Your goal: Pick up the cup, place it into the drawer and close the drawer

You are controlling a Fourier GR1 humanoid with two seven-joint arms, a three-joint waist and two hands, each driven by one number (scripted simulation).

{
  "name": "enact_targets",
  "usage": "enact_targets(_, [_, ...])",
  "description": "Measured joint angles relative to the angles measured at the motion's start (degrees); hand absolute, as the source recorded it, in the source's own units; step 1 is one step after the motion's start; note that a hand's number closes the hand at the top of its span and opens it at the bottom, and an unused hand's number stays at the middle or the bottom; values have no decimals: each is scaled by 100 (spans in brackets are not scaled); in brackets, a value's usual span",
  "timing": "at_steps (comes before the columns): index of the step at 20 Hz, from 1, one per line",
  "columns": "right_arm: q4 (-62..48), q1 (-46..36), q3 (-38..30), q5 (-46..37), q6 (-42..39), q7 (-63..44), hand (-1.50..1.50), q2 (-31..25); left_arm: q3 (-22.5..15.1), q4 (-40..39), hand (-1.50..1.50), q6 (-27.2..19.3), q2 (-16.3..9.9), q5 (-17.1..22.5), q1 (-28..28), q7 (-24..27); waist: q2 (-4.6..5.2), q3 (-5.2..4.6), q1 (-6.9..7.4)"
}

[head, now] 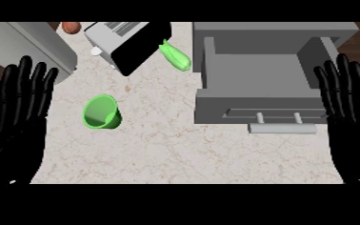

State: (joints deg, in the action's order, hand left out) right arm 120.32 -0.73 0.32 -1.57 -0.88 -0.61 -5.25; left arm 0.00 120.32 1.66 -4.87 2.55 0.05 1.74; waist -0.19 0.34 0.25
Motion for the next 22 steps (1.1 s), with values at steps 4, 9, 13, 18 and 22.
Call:
enact_targets(4, [-33,-38,-113,63,-3,64,-150,23,71,-85,-150,326,-161,283,-115,-80,11,-22,-18])
enact_targets(9, [-57,-39,-114,-15,-91,-130,-150,-113,104,-330,-150,692,-143,1088,-34,-432,20,-34,-16])
enact_targets(13, [-179,-22,-213,37,-275,-127,-150,-258,406,-693,-150,992,-211,1730,81,-500,20,-36,-19])
enact_targets(18, [-312,-228,-186,-37,-295,-261,-150,-234,631,-1240,-150,1320,-243,1957,211,-285,20,-35,-20])
enact_targets(22, [-429,-155,-246,-4,-378,-87,-150,-212,727,-1625,-150,1277,-214,1729,237,-117,20,-35,-25])
